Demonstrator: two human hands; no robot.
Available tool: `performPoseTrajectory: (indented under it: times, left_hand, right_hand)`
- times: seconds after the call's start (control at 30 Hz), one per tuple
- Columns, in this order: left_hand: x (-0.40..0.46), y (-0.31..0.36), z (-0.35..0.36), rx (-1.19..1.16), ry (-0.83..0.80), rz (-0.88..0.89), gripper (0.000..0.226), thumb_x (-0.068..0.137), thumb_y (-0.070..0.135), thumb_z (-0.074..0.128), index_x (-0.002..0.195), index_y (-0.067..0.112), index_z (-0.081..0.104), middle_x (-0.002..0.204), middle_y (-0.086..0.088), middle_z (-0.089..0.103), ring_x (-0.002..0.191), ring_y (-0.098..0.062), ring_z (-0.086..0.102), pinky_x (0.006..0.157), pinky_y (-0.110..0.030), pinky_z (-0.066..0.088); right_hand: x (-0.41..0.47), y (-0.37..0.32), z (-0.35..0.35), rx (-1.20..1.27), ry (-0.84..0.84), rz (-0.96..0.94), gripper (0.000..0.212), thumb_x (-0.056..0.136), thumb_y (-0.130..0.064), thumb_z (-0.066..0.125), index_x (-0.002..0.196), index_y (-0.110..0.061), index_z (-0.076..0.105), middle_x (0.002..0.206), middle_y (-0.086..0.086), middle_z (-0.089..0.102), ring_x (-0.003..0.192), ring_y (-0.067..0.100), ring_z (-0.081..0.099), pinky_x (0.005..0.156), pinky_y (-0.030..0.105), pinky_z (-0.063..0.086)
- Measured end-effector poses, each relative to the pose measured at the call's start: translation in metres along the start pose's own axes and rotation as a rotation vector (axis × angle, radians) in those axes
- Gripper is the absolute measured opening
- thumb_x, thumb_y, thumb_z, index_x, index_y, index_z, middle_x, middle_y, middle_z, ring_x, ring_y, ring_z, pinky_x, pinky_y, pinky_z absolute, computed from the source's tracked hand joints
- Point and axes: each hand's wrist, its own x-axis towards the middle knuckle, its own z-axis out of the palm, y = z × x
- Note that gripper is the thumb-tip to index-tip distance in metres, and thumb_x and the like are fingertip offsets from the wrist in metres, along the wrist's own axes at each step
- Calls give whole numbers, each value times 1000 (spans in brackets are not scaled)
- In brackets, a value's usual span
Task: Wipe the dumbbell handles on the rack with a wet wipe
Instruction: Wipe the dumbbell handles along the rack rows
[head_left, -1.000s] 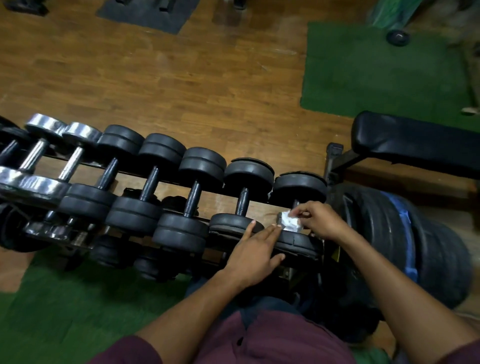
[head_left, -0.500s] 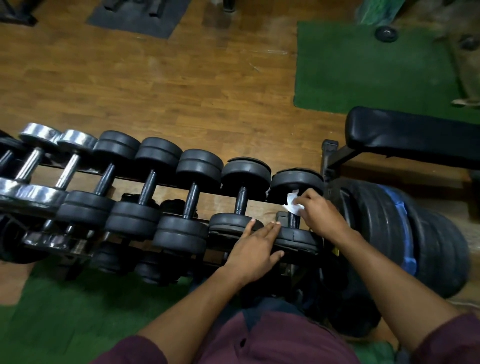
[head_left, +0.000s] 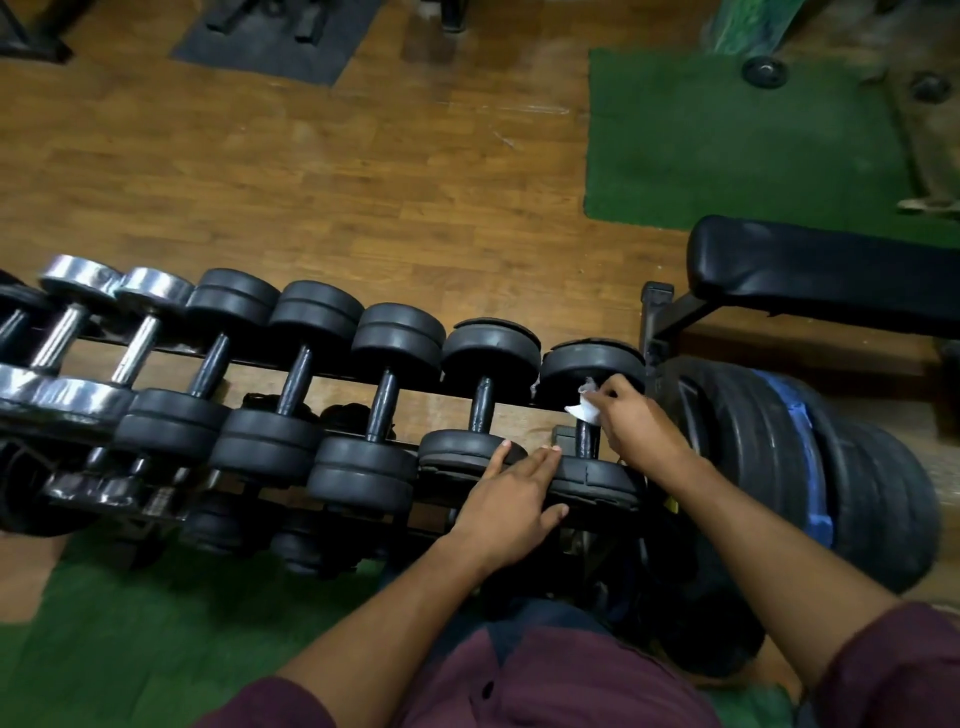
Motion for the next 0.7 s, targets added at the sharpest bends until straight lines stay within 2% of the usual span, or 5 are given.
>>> performPoseTrajectory:
  times: [0.2, 0.3, 0.4, 0.5, 0.7]
  left_hand:
    - [0, 1, 0, 8, -1, -3, 75, 105, 49, 43, 163, 15, 12, 169, -2, 21, 153, -12, 22, 125, -37, -13]
    - [0, 1, 0, 7, 3, -3, 74, 105, 49, 42, 163, 15, 13, 169, -2, 21, 153, -12, 22, 124, -37, -13]
    - [0, 1, 0, 1, 3, -5, 74, 105, 49, 42, 163, 15, 13, 169, -1, 20, 153, -11, 22, 125, -37, -14]
    - [0, 1, 0, -7, 8, -8, 74, 105, 49, 43, 163, 15, 13, 169, -1, 21, 153, -11, 22, 125, -37, -14]
    - [1, 2, 1, 7, 5, -13, 74, 104, 50, 42, 163, 16, 13, 169, -2, 22, 154, -10, 20, 124, -36, -15]
  right_hand:
    - [2, -12, 9, 247, 176, 238, 34, 90, -6, 59, 120, -16, 72, 105, 13, 63, 99, 31, 63, 82, 25, 42]
    - [2, -14, 5, 436, 119, 468, 21, 90, -8, 56, 90, -12, 77, 84, 8, 70, 80, 27, 66, 66, 28, 47]
    - [8, -9, 7, 788, -11, 659, 26, 85, 0, 51, 62, -9, 61, 64, 7, 57, 63, 22, 55, 60, 29, 44]
    - [9, -1, 13, 1124, -149, 797, 29, 85, 10, 46, 72, -15, 52, 76, 11, 51, 69, 20, 54, 63, 31, 54]
    - [9, 8, 19, 1227, -212, 858, 28, 83, 10, 46, 72, -17, 49, 76, 10, 48, 65, 20, 49, 53, 28, 46]
